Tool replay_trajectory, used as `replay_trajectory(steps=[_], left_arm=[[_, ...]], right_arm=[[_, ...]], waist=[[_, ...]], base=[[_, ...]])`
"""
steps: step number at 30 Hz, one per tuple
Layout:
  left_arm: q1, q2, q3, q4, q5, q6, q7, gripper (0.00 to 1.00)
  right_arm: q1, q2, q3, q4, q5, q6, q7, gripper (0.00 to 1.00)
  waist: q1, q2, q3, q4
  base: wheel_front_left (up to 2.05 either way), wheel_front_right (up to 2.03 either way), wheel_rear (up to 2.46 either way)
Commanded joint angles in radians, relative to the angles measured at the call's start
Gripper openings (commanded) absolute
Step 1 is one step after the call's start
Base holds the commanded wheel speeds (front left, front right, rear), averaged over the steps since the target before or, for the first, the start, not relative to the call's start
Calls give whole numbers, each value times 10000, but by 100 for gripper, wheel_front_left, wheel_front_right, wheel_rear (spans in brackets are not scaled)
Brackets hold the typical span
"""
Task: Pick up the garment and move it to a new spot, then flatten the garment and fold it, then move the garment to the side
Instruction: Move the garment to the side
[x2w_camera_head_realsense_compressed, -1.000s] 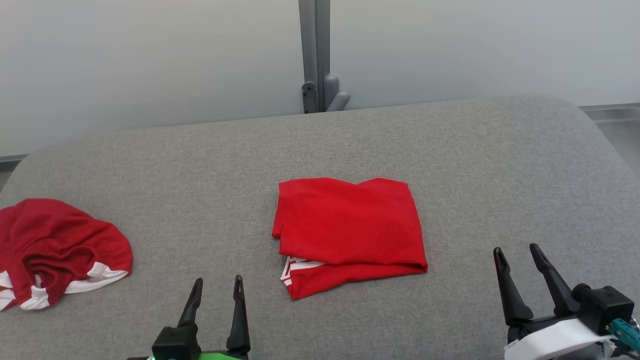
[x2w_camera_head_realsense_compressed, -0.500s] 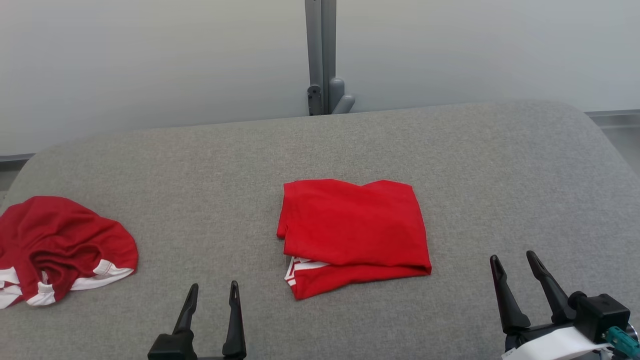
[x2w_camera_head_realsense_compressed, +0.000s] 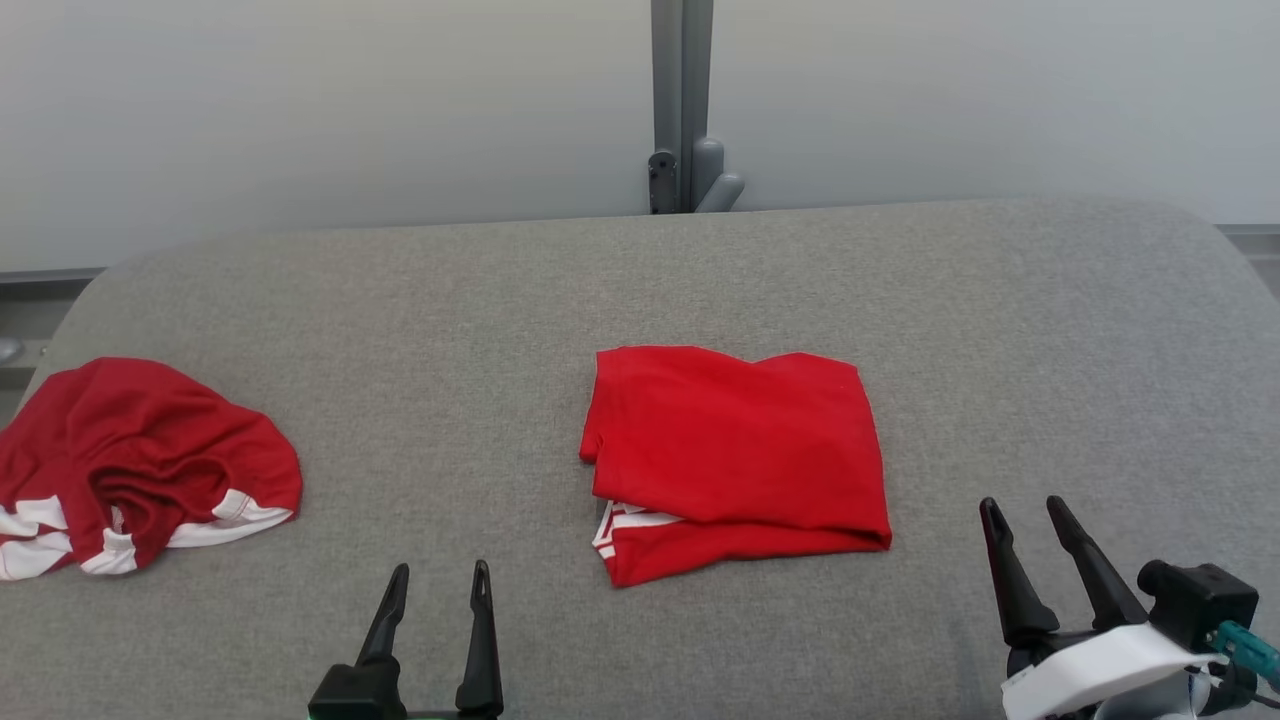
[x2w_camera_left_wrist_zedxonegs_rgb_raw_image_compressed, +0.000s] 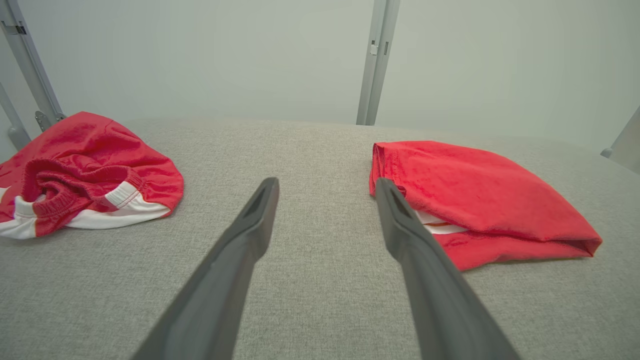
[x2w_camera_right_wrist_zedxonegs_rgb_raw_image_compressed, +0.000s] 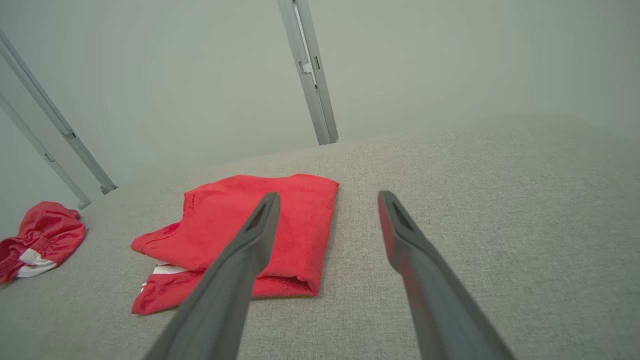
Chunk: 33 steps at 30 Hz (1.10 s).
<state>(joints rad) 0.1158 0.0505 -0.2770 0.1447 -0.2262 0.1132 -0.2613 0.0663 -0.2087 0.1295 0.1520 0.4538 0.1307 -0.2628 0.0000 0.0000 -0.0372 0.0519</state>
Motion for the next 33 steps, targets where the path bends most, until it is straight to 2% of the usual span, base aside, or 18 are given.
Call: replay_trajectory(steps=[1,5,9,13,21,29,33], left_arm=[[-154,4,-11,3,114,-25,-48,100],[-267,5,-104,17,120,-45,-48,100],[-566,5,-226,-21,96,-83,-48,100],[-918,5,-407,-67,-6,-114,-48,100],[-1601,5,-648,-56,-161,-135,-48,100],[-2084,3,-733,-156,-304,-115,-49,100],[-2236,3,-823,-216,-340,-62,-49,100]], right_arm=[[-209,-96,36,150,221,-1,-31,100],[-1092,-488,530,1109,1532,1,-31,100],[-2249,-959,1189,2030,3318,-1,14,100],[-3363,-1507,1784,2586,5254,-1,647,100],[-4745,-2364,2297,3246,8032,1,2115,100],[-5350,-2840,2771,3471,9071,1,2888,100],[-5515,-2851,2907,3445,9467,1,3101,100]], waist=[[0,0,159,184],[0,0,446,491],[0,0,1040,802],[0,0,1657,1100],[0,0,2592,1575],[0,0,3237,1814],[0,0,3512,1871]], base=[[0,0,0],[0,0,0],[0,0,0],[0,0,0],[0,0,0],[0,0,0],[0,0,0]])
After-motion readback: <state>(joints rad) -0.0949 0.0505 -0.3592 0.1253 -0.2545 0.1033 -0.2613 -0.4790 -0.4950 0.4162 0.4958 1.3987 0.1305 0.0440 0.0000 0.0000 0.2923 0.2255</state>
